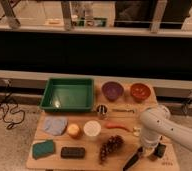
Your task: Wipe table surface with brush
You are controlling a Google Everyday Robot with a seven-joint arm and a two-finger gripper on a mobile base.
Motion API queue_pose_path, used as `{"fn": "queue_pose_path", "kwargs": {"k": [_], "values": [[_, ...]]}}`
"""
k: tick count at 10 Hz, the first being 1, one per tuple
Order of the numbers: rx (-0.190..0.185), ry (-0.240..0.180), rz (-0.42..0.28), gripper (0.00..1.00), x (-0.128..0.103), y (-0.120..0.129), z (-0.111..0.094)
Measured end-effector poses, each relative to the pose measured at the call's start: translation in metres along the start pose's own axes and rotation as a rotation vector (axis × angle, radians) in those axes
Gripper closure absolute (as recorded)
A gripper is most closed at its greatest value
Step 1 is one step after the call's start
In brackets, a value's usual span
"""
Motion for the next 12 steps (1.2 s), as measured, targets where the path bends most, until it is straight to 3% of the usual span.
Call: {"fn": "queue_pose_path", "kwargs": {"k": [2, 7, 9, 12], "values": [[0.000, 0.001, -0.002, 0.87, -0.0006, -0.0009, -0.0004], [0.000, 0.001, -0.003, 0.38, -0.0008, -0.0008, -0.0002], [0.000, 0.000, -0.002, 0.37, -0.0008, -0.0005, 0.0001], [0.000, 0.000, -0.002, 0.20, -0.0006, -0.0003, 0.0000]]}}
